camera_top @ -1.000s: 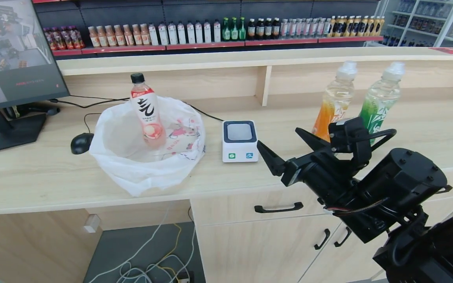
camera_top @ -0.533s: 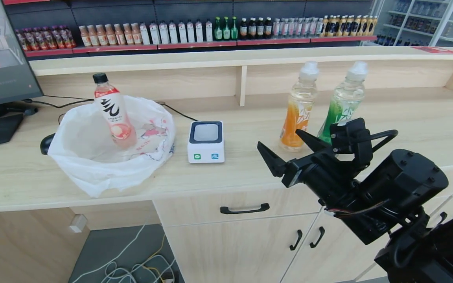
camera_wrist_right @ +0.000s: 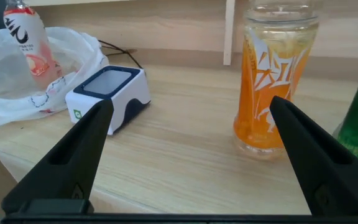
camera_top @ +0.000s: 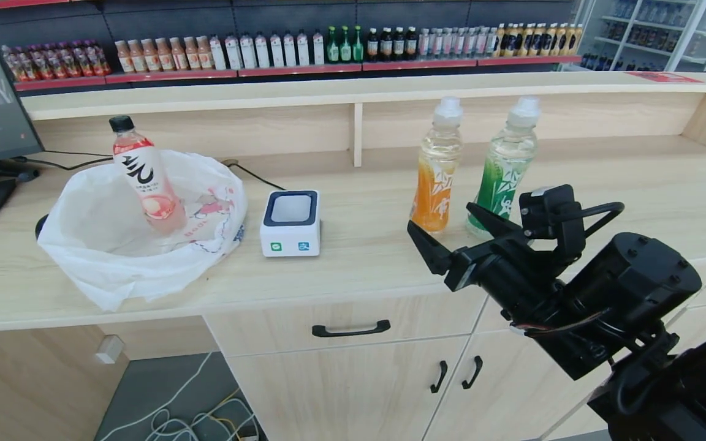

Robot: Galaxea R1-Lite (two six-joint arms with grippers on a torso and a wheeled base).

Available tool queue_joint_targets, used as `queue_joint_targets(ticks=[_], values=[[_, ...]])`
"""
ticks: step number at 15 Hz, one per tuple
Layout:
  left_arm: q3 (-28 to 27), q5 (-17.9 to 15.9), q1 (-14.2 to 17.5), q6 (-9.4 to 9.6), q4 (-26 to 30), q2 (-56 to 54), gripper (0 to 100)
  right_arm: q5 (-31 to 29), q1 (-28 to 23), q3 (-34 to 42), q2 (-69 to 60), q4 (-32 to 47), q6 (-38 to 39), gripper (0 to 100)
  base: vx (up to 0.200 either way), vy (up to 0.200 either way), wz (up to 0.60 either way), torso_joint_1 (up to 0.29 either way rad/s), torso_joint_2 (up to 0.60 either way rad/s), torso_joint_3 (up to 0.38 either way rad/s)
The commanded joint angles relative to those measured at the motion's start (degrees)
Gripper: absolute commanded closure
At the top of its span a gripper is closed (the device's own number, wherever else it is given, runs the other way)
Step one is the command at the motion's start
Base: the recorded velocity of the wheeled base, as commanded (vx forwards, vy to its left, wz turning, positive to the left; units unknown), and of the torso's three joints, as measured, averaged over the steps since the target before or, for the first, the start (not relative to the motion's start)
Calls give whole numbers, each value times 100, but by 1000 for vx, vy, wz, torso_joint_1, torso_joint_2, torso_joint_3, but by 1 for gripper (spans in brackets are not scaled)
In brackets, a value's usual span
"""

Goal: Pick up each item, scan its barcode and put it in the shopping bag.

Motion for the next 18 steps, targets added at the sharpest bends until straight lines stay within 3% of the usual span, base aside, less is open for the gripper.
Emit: queue_joint_targets(ticks=[1,4,7,14,18], values=[[-6,2,-1,5,1,0,0,9,-55,43,-3,-14,2,0,0,0,0,0,0,0],[-6,2,-1,-3,1,0,0,9,-99,-10,6,-14,11,0,0,0,0,0,0,0],[2,2,-1,-3,1,0,0,9,-99,16,-11,-14,46,0,200,0,0,-6,1,2],[-6,2,-1,-3,1,0,0,0,-126,-28,68,-14,29,0,0,0,0,0,0,0],[-6,2,-1,5,1,0,0,0,-460,-379,50,-14,-296,0,0,0,0,0,0,0]])
